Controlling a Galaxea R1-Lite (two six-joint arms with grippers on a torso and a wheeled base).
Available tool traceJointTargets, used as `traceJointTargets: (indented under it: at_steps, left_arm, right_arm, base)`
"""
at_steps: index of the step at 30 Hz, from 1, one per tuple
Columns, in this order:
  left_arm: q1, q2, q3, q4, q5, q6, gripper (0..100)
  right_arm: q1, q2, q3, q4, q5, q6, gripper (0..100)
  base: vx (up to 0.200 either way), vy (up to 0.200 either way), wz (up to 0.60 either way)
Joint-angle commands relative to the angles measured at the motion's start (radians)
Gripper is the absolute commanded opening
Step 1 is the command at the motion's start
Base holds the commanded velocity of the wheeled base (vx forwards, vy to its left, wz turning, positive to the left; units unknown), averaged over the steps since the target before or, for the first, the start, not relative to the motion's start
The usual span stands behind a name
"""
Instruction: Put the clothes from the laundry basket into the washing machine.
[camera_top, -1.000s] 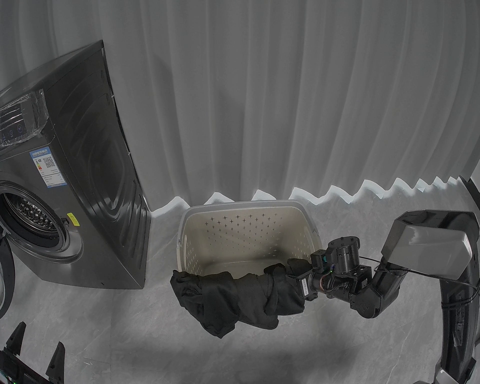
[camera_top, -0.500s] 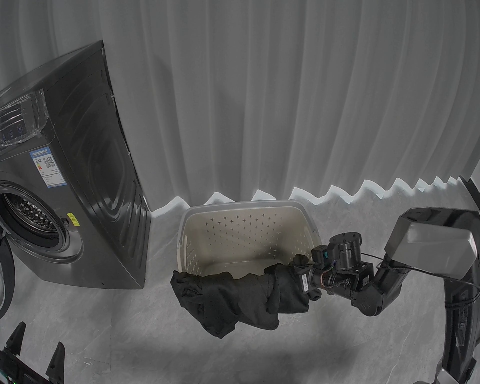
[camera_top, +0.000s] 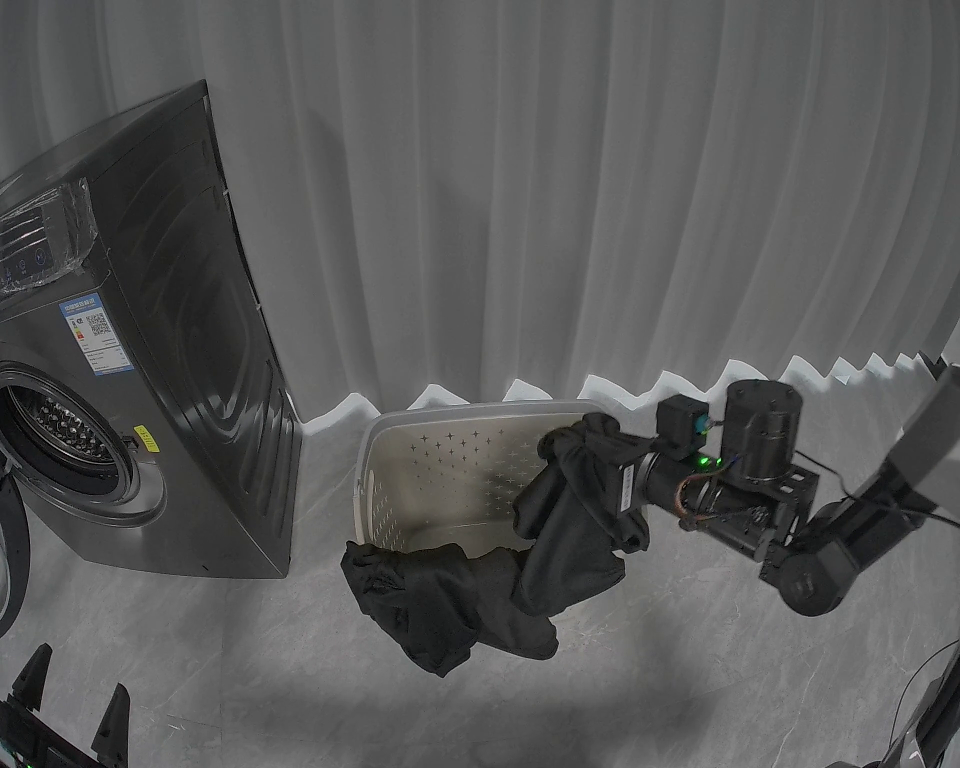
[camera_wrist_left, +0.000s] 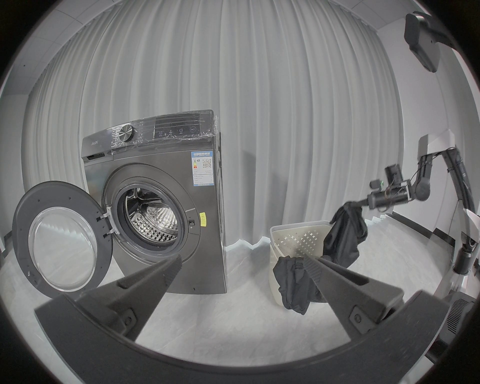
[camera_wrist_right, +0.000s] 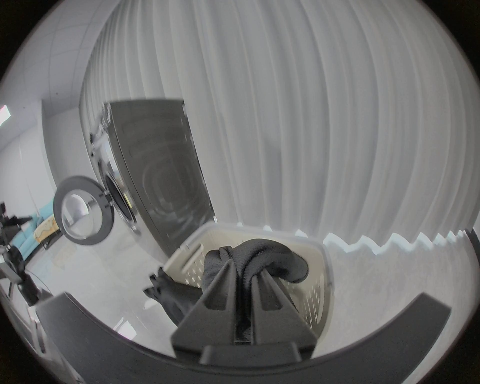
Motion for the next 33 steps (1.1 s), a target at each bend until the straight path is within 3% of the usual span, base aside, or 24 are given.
traceJointTargets:
  at_steps: [1, 2, 5, 7, 8, 13, 25, 33]
  left_arm:
    - [0.001, -0.017, 0.016, 0.000, 0.000, 0.000, 100]
    - [0.001, -0.017, 0.016, 0.000, 0.000, 0.000, 100]
    - [0.001, -0.017, 0.016, 0.000, 0.002, 0.000, 100]
    - [0.000, -0.017, 0.016, 0.000, 0.000, 0.000, 100]
    - [0.000, -0.017, 0.016, 0.000, 0.000, -0.002, 100]
    - [0.000, -0.017, 0.016, 0.000, 0.000, -0.003, 100]
    - [0.000, -0.017, 0.016, 0.000, -0.001, -0.005, 100]
    - [0.000, -0.017, 0.016, 0.000, -0.001, -0.005, 100]
  right_arm:
    - [0.035, -0.326, 0.081, -0.006, 0.002, 0.028, 0]
    - [0.035, -0.326, 0.081, -0.006, 0.002, 0.028, 0]
    - [0.029, -0.440, 0.150, -0.009, 0.005, 0.092, 0]
    - [0.029, -0.443, 0.153, -0.009, 0.005, 0.095, 0]
    - [0.024, -0.510, 0.204, -0.024, 0.006, 0.127, 0]
    - [-0.023, -0.526, 0.213, -0.070, 0.006, 0.112, 0]
    - [-0.014, -0.480, 0.222, -0.102, 0.000, 0.086, 0]
    - [-0.026, -0.472, 0.233, -0.113, -0.058, 0.061, 0]
  base:
    - [0.000, 0.000, 0.00]
    - [0.000, 0.000, 0.00]
    - [0.000, 0.000, 0.00]
    - [0.000, 0.000, 0.00]
    - [0.000, 0.000, 0.00]
    - [0.000, 0.000, 0.00]
    - [-0.033, 0.000, 0.00]
    - [-0.075, 0.000, 0.00]
